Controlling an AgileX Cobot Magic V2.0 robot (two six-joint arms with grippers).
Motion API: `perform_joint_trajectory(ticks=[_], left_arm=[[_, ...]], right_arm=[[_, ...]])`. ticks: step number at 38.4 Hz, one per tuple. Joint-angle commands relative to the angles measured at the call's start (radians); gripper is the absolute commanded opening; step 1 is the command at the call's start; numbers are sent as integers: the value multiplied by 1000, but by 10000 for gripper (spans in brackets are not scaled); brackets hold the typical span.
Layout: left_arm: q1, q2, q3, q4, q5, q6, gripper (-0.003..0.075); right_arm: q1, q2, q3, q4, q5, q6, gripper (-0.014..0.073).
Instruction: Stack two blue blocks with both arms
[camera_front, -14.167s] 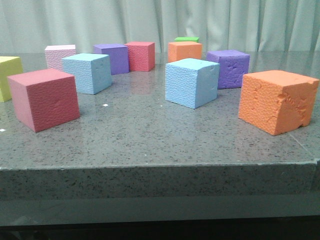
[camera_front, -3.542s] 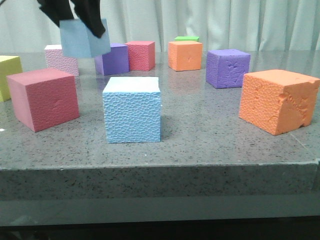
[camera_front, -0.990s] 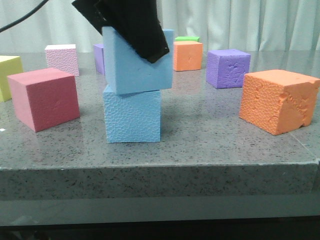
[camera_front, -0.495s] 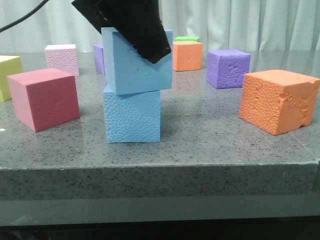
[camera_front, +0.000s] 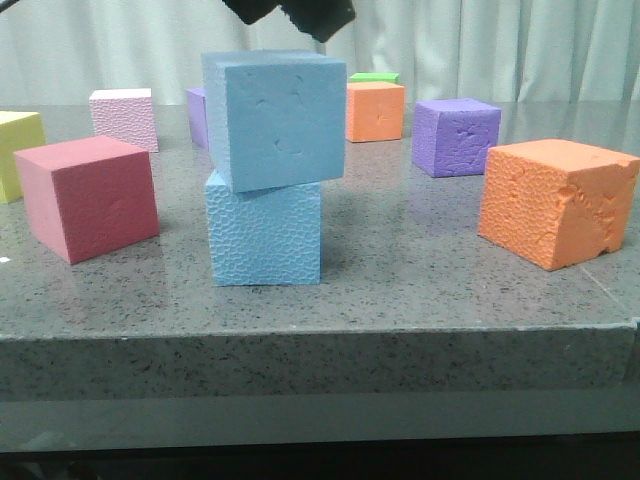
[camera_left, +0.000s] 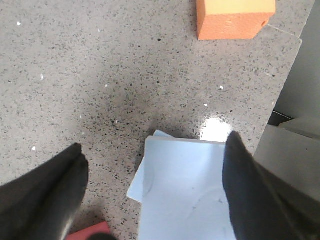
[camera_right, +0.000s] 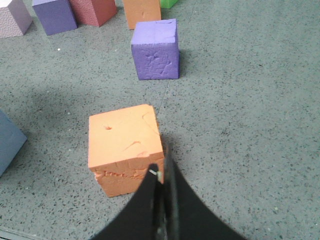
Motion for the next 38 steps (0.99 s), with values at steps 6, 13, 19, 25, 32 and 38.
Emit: perform_joint_trajectory(ticks=[6,13,19,25,32,38], left_arm=[[-8,-80,-37,-16,22,-8,487],[-8,-116,-37,-16,22,-8,187],[-8,-150,-39,-12,22,-8,-20],[-8,-199,-39,-12,22,-34,-20],[-8,-308,6,-29,22,-78,-20],[-8,-454,126,-85,-4,-80,-20]], right_arm=[[-4,1,-26,13,-66,-2,-67],[-4,1,-26,13,-74,-2,-67],[-4,1,-26,13,-74,-2,-67],[-4,1,-26,13,-73,-2,-67],[-4,1,-26,13,-72,-2,-67],[-4,1,-26,13,-72,-2,-67]])
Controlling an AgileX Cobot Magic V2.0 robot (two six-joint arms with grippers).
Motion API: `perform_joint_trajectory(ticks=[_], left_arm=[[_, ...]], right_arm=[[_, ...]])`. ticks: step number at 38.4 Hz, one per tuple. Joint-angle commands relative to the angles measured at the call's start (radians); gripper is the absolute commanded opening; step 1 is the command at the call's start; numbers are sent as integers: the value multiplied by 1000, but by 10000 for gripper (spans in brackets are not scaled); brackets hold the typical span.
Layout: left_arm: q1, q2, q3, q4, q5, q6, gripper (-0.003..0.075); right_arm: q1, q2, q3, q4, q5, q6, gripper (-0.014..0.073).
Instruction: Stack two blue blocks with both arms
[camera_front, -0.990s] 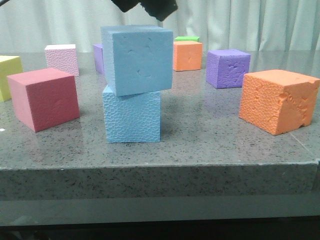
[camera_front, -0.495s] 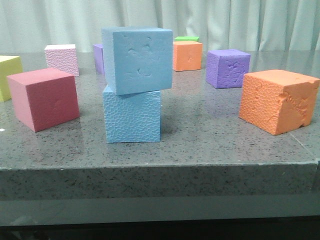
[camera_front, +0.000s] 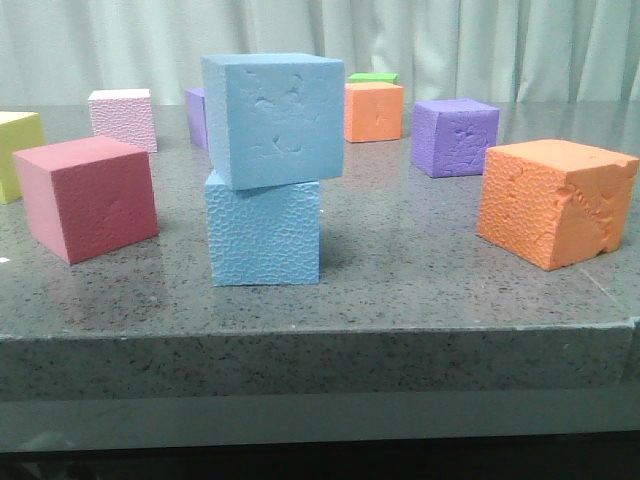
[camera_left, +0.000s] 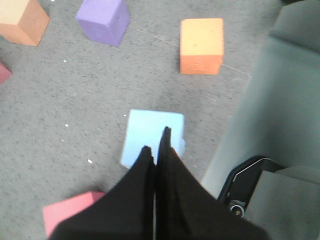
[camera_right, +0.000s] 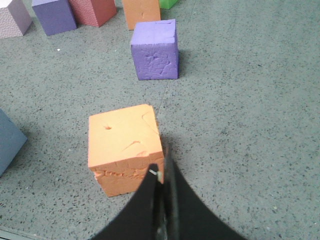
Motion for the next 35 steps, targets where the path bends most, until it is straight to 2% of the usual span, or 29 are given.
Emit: perform_joint_trajectory(ticks=[1,7,13,22,29,35], left_arm=[[-8,-114,46,-62,-24,-13,-20],[-8,-298,208,-135,-96,-13,-20],[-8,-532,407,-153,-304,-13,-20],[-8,-890,693,-173,-548,-13,-20],[-8,-1083,803,-214,-732,-13,-20],[-8,-1144,831,-212,-746,-13,-20]], right_arm=[[-4,1,-26,13,-72,-2,-67],[-4,1,-26,13,-72,-2,-67],[-4,1,-26,13,-72,-2,-67],[-4,1,-26,13,-72,-2,-67],[-4,1,-26,13,-72,-2,-67],[-4,1,-26,13,-72,-2,-67]])
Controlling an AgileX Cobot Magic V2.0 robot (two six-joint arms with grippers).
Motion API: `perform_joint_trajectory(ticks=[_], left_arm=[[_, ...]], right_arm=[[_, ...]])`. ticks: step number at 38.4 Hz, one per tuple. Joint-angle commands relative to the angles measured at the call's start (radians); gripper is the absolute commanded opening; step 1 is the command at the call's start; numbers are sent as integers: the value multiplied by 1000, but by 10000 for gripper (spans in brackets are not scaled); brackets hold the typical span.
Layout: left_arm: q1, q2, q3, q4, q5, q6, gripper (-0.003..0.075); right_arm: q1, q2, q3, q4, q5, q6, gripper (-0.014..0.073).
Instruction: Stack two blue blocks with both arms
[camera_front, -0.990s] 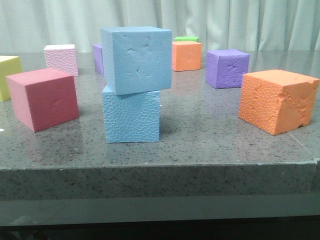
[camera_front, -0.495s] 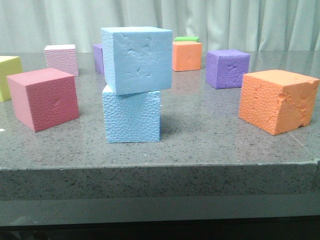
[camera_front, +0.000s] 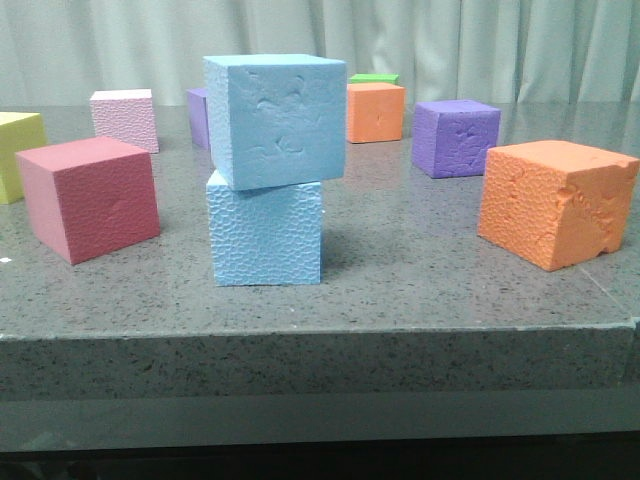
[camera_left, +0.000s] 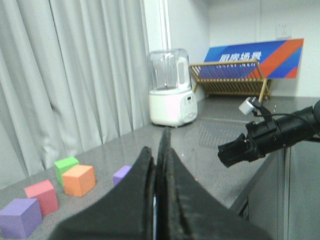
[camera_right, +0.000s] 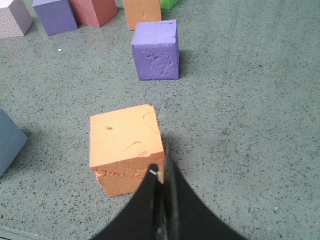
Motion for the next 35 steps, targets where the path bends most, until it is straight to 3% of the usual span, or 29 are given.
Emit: perform_joint_trajectory(ticks=[1,16,22,24,29,35], left_arm=[[-8,7,-10,-24,-90,-9,-20],[-8,7,-10,-24,-90,-9,-20],[-8,0,55,-3,-168,-16,-20],[-8,-11,85,54,-204,-80,-20],[-6,-61,174,305,-247,-385,-20],[81,-119,324,417,-261,-407,-20]], right_arm=[[-4,1,-26,13,-72,-2,-67],[-4,1,-26,13,-72,-2,-67],[-4,1,-26,13,-71,-2,-67],[-4,1,-26,13,-71,-2,-67],[-4,1,-26,13,-71,-2,-67],[-4,1,-26,13,-71,-2,-67]])
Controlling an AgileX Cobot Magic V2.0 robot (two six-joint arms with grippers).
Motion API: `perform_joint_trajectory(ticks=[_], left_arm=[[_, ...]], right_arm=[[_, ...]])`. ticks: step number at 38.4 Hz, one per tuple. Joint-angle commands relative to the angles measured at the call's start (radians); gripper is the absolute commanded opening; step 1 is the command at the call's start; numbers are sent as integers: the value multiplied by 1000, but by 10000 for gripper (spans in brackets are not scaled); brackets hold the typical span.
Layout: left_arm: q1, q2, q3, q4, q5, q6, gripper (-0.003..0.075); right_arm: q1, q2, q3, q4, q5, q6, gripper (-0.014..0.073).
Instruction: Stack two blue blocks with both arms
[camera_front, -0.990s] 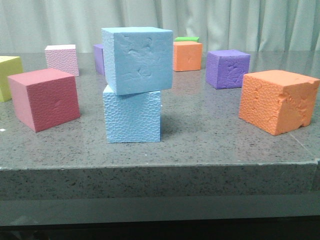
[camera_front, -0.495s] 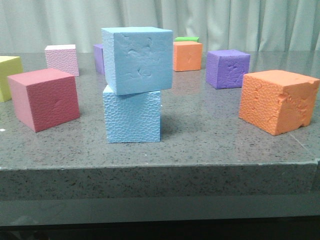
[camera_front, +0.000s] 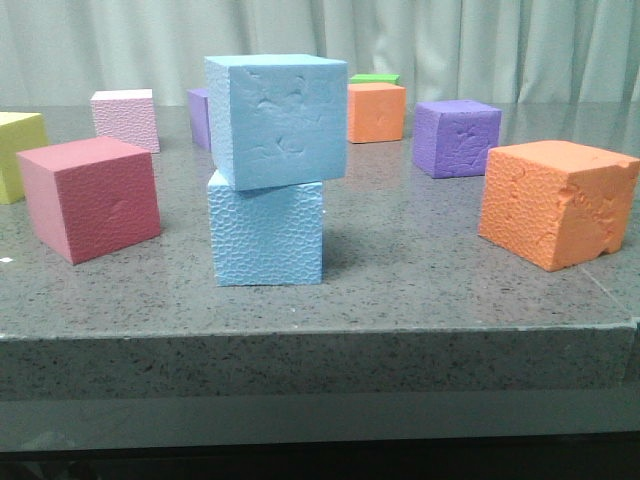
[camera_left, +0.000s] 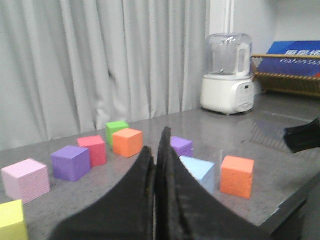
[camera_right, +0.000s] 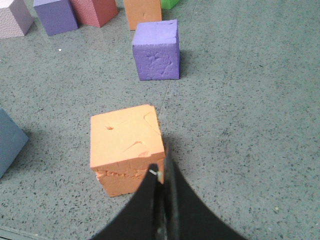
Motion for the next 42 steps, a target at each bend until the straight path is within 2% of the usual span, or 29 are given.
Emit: perform_joint_trajectory(ticks=[1,7,24,30,42], left_arm=[[64,-2,41,48,-91,-23,-20],[232,-31,146,47,-103,-23,-20],[612,-55,401,3,-326,-23,-20],[668,-55,506,1,-456,-23,-20],[671,-55,504,1,-425,-23,-20]], right_arm=[[-4,1,-26,13,-71,-2,-67],[-4,1,-26,13,-70,-2,-67],[-4,1,-26,13,-69,-2,-67],[-4,1,-26,13,-69,-2,-67],[-4,1,-26,13,-69,-2,-67]])
